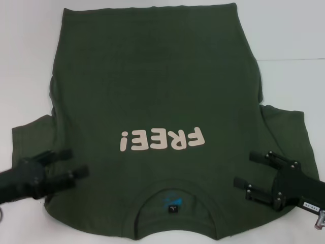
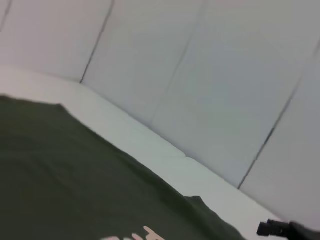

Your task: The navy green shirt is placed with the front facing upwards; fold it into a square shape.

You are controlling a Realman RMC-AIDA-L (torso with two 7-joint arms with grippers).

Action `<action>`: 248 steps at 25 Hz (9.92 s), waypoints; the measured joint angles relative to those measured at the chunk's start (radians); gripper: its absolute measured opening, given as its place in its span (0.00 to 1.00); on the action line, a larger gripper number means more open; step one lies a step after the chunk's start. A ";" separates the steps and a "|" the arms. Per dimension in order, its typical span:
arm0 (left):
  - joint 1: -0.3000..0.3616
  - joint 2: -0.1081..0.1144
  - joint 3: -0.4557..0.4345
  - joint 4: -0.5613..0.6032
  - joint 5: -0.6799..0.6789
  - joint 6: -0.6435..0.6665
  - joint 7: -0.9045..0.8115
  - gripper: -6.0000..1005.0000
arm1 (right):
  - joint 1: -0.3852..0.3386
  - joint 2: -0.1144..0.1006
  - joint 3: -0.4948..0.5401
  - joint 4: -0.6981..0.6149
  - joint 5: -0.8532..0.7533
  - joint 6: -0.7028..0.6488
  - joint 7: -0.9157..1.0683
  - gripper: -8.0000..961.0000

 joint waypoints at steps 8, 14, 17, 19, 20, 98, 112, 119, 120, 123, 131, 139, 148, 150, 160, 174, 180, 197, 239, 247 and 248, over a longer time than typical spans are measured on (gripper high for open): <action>-0.057 0.085 -0.104 0.119 0.167 0.039 -0.479 0.87 | 0.002 -0.001 0.007 -0.003 0.000 -0.004 0.003 0.87; -0.085 0.117 -0.134 0.179 0.303 0.043 -0.691 0.87 | 0.003 -0.002 0.009 -0.003 0.000 -0.008 0.005 0.87; -0.097 0.123 -0.138 0.191 0.378 -0.008 -0.753 0.86 | 0.003 -0.002 0.009 -0.003 0.000 -0.008 0.005 0.87; -0.102 0.123 -0.137 0.192 0.422 -0.055 -0.777 0.86 | 0.003 -0.002 0.009 -0.003 0.000 -0.008 0.005 0.87; -0.104 0.123 -0.135 0.189 0.437 -0.073 -0.786 0.86 | 0.003 -0.002 0.009 -0.003 0.000 -0.008 0.005 0.87; -0.170 0.125 -0.030 0.066 0.555 -0.253 -0.880 0.78 | 0.011 -0.003 0.011 0.002 0.000 0.006 0.005 0.87; -0.176 0.125 -0.011 0.062 0.563 -0.254 -0.885 0.73 | 0.011 -0.003 0.011 0.003 0.000 0.004 0.005 0.87; -0.179 0.122 -0.003 0.062 0.564 -0.256 -0.885 0.51 | 0.010 -0.003 0.011 0.004 0.000 0.004 0.005 0.87; -0.179 0.122 -0.003 0.062 0.563 -0.258 -0.885 0.48 | 0.010 -0.003 0.011 0.004 0.000 0.004 0.005 0.87; -0.182 0.121 -0.001 0.062 0.563 -0.265 -0.880 0.38 | 0.009 -0.003 0.013 0.003 0.000 0.001 0.005 0.87; -0.188 0.117 0.039 0.060 0.565 -0.279 -0.881 0.11 | 0.005 -0.003 0.023 0.004 0.000 -0.005 0.005 0.87; -0.188 0.117 0.040 0.060 0.560 -0.280 -0.881 0.08 | 0.005 -0.003 0.024 0.003 0.000 -0.007 0.005 0.87; -0.192 0.124 0.027 0.067 0.543 -0.258 -0.878 0.06 | 0.008 -0.003 0.028 0.003 0.000 -0.007 0.005 0.87; -0.192 0.125 0.025 0.070 0.533 -0.257 -0.878 0.05 | 0.008 -0.003 0.032 0.004 0.000 -0.007 0.005 0.87; -0.211 0.150 -0.052 0.075 0.510 -0.209 -0.867 0.04 | 0.012 -0.002 0.036 0.004 0.000 -0.008 0.005 0.87; -0.222 0.177 -0.110 0.125 0.510 -0.230 -0.873 0.04 | 0.015 -0.001 0.037 0.005 0.015 -0.008 0.005 0.87; -0.237 0.189 -0.120 0.126 0.515 -0.253 -0.874 0.04 | 0.016 -0.001 0.037 0.006 0.016 -0.006 0.005 0.87; -0.269 0.202 -0.131 0.149 0.467 -0.328 -0.875 0.04 | 0.021 0.000 0.037 0.007 0.015 -0.001 0.005 0.87; -0.316 -0.014 0.043 -0.073 0.194 -0.400 -0.737 0.05 | 0.028 0.000 0.038 0.023 0.025 0.001 -0.001 0.87; -0.286 -0.009 0.043 -0.131 0.101 -0.437 -0.685 0.15 | 0.030 0.000 0.038 0.023 0.025 0.000 0.000 0.87; -0.283 -0.007 0.042 -0.130 0.100 -0.437 -0.681 0.23 | 0.031 0.000 0.038 0.023 0.025 0.000 0.001 0.87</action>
